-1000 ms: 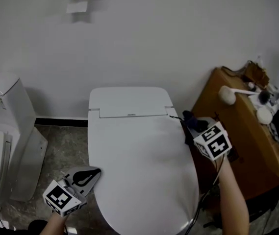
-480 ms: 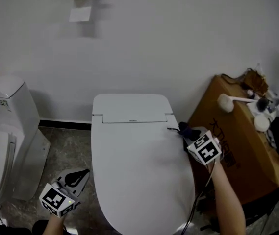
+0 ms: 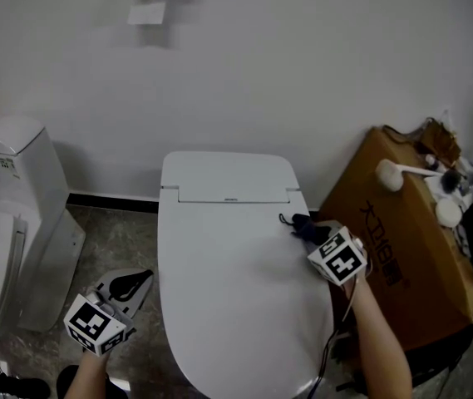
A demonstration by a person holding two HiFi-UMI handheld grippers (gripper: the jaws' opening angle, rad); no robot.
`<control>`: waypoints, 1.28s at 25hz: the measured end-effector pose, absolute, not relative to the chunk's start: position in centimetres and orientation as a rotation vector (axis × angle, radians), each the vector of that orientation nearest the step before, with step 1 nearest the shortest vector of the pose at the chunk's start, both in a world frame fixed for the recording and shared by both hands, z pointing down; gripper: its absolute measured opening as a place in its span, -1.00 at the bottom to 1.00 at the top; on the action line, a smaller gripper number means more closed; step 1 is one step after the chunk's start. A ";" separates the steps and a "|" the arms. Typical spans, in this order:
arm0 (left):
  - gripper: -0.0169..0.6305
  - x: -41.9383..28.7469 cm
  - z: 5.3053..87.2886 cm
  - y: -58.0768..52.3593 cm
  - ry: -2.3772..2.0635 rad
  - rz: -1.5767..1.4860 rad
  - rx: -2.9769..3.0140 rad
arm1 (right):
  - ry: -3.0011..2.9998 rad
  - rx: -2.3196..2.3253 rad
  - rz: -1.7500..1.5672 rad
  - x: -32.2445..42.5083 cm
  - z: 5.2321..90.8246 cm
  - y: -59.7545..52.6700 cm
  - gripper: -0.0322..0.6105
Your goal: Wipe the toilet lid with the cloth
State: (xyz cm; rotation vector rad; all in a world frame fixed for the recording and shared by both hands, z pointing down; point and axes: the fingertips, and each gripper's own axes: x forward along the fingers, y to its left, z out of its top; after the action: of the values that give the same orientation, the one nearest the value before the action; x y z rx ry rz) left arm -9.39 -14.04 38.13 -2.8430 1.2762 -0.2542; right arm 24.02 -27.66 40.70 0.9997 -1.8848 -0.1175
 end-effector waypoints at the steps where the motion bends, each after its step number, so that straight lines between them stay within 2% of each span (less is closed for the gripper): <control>1: -0.90 -9.4 38.3 -14.2 1.278 -0.258 -2.844 | -1.886 0.995 -0.117 23.8 40.8 -27.6 -0.71; 32: -0.90 -8.0 37.9 -15.1 1.234 -0.280 -2.813 | -1.902 0.739 -0.285 10.5 41.2 -25.0 -0.70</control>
State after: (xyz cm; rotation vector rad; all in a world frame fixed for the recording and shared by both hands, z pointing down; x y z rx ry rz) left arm -7.99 -15.12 37.91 -2.8127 1.2337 -0.2798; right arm 10.49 -24.97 41.16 0.7389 -1.9025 -0.2855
